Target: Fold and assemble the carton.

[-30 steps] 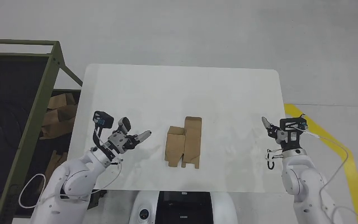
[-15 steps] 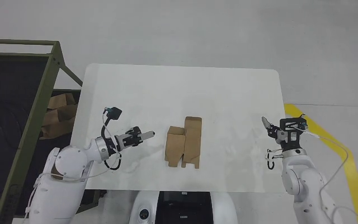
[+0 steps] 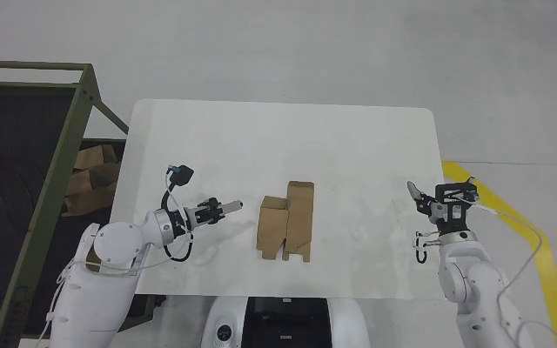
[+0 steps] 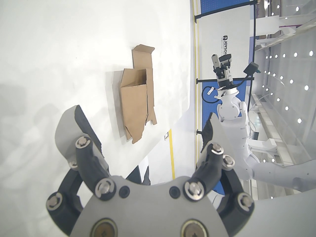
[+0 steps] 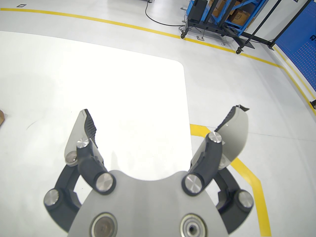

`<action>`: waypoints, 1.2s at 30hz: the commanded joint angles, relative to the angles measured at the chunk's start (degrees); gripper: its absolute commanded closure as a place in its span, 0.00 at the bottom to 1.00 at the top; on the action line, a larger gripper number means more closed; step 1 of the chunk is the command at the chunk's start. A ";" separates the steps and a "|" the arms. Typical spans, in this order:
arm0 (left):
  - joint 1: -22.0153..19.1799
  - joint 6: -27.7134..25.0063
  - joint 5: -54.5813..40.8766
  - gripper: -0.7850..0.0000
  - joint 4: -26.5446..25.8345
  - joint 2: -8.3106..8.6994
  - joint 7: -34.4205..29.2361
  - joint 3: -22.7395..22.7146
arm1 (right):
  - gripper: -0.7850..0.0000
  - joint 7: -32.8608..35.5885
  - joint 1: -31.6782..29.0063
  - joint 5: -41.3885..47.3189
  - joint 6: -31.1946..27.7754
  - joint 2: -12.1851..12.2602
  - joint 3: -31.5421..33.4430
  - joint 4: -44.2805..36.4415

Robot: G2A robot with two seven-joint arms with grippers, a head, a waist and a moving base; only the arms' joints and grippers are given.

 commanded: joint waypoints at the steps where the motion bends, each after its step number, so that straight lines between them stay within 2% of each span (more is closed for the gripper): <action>1: 0.00 0.00 0.00 0.00 0.00 0.00 0.00 0.00 | 0.00 0.00 0.00 0.00 0.00 0.00 0.00 0.00; 5: -0.71 -0.97 1.94 0.00 2.03 0.02 1.54 2.20 | 0.00 0.00 0.00 0.00 0.00 0.00 0.00 0.00; 9: -3.67 -2.55 4.22 0.00 5.91 -0.07 2.45 6.09 | 0.00 0.00 0.00 0.00 0.00 0.00 0.00 0.00; 14: -7.87 -6.78 2.66 0.00 11.67 -0.32 2.05 10.54 | 0.00 0.00 0.00 0.00 0.00 0.00 0.00 0.00; 24: -12.24 -9.59 0.30 0.01 17.11 -0.71 2.12 16.38 | 0.00 0.00 0.00 0.00 0.00 0.00 0.00 0.00; 29: -13.44 -9.75 0.48 0.09 18.83 -0.73 2.94 17.82 | 0.00 0.00 0.00 0.00 0.00 0.00 0.00 0.00; 32: -13.90 -9.97 0.42 0.22 19.86 -0.74 3.51 18.57 | 0.00 0.00 0.00 0.00 0.00 0.00 0.00 0.00; 36: -14.47 -10.21 -0.12 0.22 21.05 -0.77 4.05 19.52 | 0.00 0.00 0.00 0.00 0.00 0.00 0.00 0.00</action>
